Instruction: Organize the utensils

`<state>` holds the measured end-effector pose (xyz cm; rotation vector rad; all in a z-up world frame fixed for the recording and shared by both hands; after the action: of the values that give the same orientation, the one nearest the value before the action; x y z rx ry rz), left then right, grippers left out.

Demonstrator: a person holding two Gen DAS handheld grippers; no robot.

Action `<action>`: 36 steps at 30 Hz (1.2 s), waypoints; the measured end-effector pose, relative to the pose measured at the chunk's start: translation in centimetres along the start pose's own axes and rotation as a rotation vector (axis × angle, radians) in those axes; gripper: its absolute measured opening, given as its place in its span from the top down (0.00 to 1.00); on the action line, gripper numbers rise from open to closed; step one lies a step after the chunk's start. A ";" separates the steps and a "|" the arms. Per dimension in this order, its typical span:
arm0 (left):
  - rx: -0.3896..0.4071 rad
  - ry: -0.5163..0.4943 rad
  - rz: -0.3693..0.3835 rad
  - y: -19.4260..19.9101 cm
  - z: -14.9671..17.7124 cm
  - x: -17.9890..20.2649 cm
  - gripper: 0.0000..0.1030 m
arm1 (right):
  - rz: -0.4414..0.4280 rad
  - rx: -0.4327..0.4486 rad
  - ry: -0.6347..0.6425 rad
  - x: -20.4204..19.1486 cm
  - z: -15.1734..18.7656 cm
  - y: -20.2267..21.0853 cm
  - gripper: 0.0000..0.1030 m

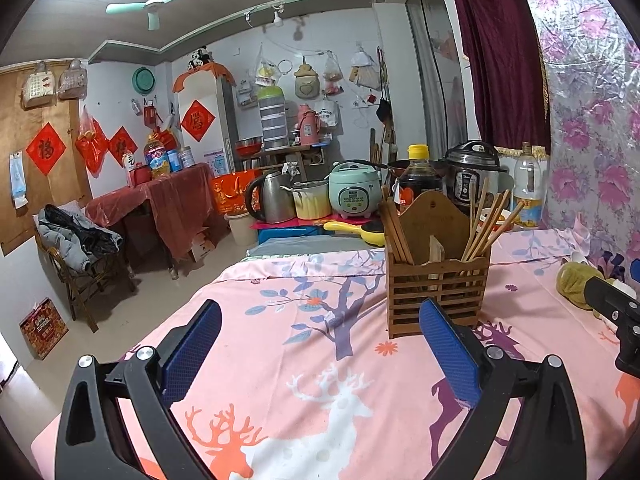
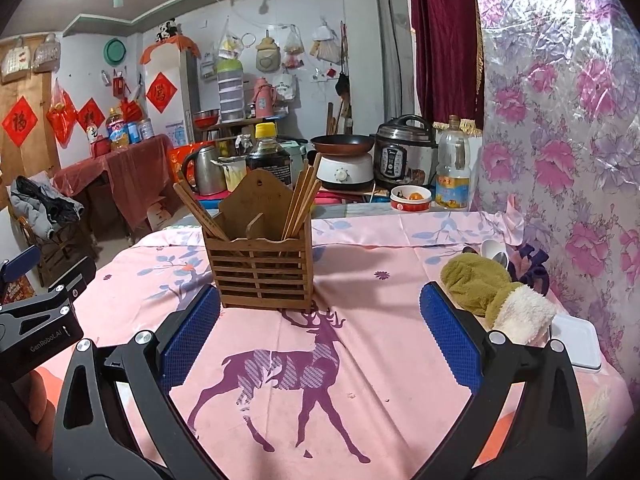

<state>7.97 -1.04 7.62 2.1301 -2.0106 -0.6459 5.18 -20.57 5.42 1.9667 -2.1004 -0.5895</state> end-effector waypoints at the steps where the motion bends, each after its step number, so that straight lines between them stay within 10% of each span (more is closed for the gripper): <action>1: -0.001 -0.001 0.001 0.0 0.0 0.1 0.06 | -0.001 -0.001 0.002 0.0 0.1 0.0 0.06; 36: -0.094 -0.006 0.116 -1.9 1.0 0.3 0.06 | -0.013 -0.021 0.010 -0.8 0.4 -0.1 0.06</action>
<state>9.32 -0.98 5.90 1.9448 -2.0462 -0.7147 5.15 -19.71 5.11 1.9697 -2.0689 -0.6004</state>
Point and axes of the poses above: each gripper's, at about its wrist camera, not at the fingertips, and y roughly against the way its jaws point, x to its right, z to its underside, the point moved 2 cm from there along -y, roughly the way its jaws point, and after that the axes turned 5 degrees about -y, right-handed, at the moved point
